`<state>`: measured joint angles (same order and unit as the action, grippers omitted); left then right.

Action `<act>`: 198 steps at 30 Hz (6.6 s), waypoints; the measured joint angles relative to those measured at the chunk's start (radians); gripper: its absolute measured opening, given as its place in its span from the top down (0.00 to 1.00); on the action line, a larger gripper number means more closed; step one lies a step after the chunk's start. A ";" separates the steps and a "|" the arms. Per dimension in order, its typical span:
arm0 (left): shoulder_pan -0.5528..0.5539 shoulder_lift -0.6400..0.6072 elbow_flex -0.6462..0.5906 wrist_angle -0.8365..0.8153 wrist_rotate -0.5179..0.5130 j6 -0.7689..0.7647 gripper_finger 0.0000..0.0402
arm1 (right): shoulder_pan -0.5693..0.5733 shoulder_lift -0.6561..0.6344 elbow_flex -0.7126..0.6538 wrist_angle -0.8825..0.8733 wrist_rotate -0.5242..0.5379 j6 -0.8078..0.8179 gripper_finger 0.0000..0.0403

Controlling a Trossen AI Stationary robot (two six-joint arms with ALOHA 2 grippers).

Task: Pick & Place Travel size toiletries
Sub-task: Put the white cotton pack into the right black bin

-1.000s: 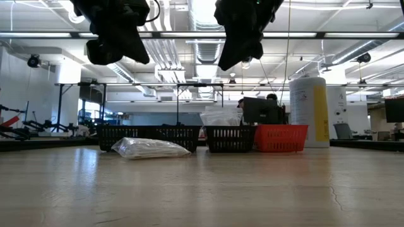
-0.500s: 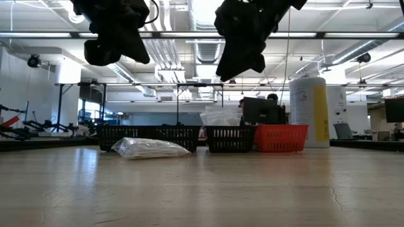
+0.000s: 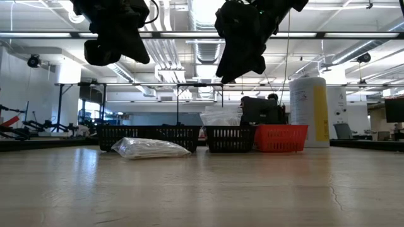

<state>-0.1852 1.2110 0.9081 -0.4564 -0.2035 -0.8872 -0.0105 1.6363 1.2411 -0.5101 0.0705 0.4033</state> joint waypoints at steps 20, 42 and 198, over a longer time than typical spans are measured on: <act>0.000 0.000 0.000 0.000 -0.003 0.128 0.96 | 0.000 0.000 0.000 0.001 0.001 -0.003 0.65; -0.001 0.000 -0.015 0.000 0.001 0.123 0.96 | 0.014 0.000 -0.008 0.021 0.001 0.024 0.79; 0.000 0.000 -0.047 0.010 -0.005 0.053 0.97 | 0.019 0.000 -0.250 0.209 0.009 -0.172 0.98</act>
<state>-0.1856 1.2110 0.8612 -0.4461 -0.2089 -0.8337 0.0082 1.6363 0.9909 -0.3006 0.0799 0.2314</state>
